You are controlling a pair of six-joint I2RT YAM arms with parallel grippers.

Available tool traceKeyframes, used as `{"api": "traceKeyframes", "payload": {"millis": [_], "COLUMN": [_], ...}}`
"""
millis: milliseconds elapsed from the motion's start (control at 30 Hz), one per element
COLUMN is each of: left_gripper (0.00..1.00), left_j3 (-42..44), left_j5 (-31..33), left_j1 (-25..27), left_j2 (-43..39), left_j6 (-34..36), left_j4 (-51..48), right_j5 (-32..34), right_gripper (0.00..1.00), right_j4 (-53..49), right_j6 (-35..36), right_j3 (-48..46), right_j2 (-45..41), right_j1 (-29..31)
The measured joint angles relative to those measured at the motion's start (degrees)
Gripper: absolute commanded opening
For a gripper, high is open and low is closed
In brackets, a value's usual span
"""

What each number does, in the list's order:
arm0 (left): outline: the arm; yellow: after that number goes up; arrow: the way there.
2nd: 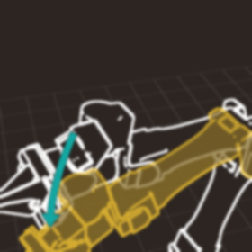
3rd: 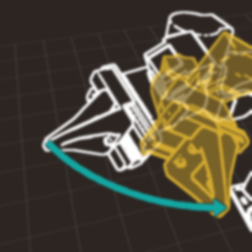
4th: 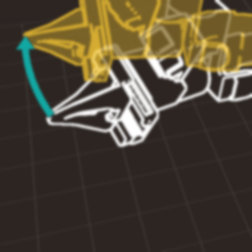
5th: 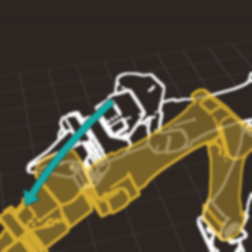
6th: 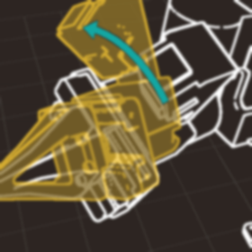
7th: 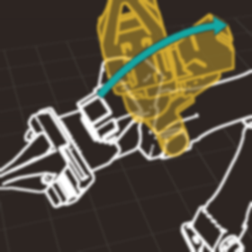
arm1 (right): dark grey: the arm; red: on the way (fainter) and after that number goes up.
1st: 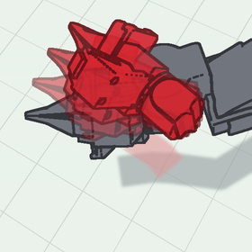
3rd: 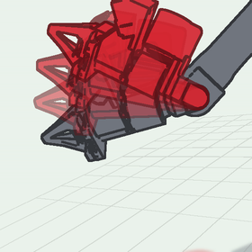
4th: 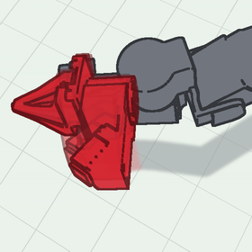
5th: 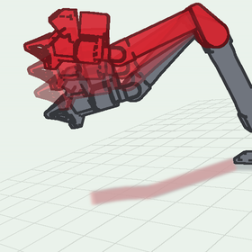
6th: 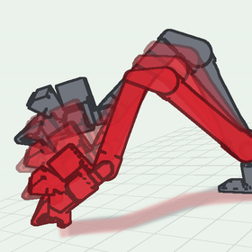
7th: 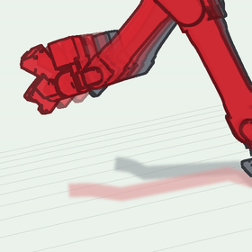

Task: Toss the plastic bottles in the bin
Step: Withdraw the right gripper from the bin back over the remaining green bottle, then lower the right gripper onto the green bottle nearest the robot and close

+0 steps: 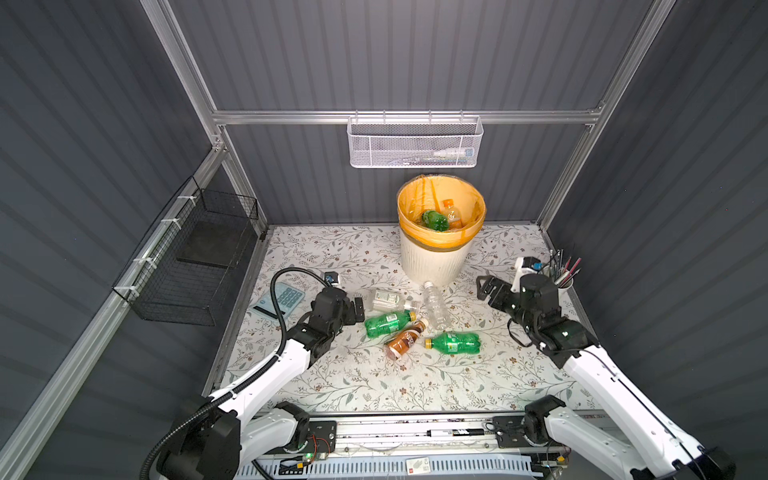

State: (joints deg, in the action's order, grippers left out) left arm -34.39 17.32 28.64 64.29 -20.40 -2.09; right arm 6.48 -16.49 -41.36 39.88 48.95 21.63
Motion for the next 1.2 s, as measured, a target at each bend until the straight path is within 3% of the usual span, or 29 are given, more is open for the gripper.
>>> {"api": "traceKeyframes", "payload": {"millis": [367,567,700,967,1200], "left_gripper": [1.0,1.0,1.0,1.0,1.0], "left_j3": [0.87,2.01,2.25,2.25,2.75], "left_j5": [0.02,0.26,0.46,0.48,0.66], "left_j1": [0.0,-0.22,-0.24,-0.24,-0.24], "left_j2": [-0.04,-0.7,-0.92,-0.92,-2.51], "left_j6": [-0.04,-0.11,-0.24,-0.24,-0.39], "left_j4": [0.42,0.46,0.44,0.46,0.44], "right_j5": [2.45,4.46,5.6,1.53,1.42], "right_gripper": [0.99,0.99,0.99,0.99,0.99], "right_j4": [-6.71,-11.72,-10.82,-15.37,-20.02], "right_j6": [-30.1,-38.38,-33.24,-6.16,-2.25], "right_j3": [-10.45,-10.64,-11.17,0.31,1.11], "right_j2": [-6.86,-7.56,-6.03,5.44,6.03], "right_j1": [17.16,23.69,23.82,24.24,24.74]}}
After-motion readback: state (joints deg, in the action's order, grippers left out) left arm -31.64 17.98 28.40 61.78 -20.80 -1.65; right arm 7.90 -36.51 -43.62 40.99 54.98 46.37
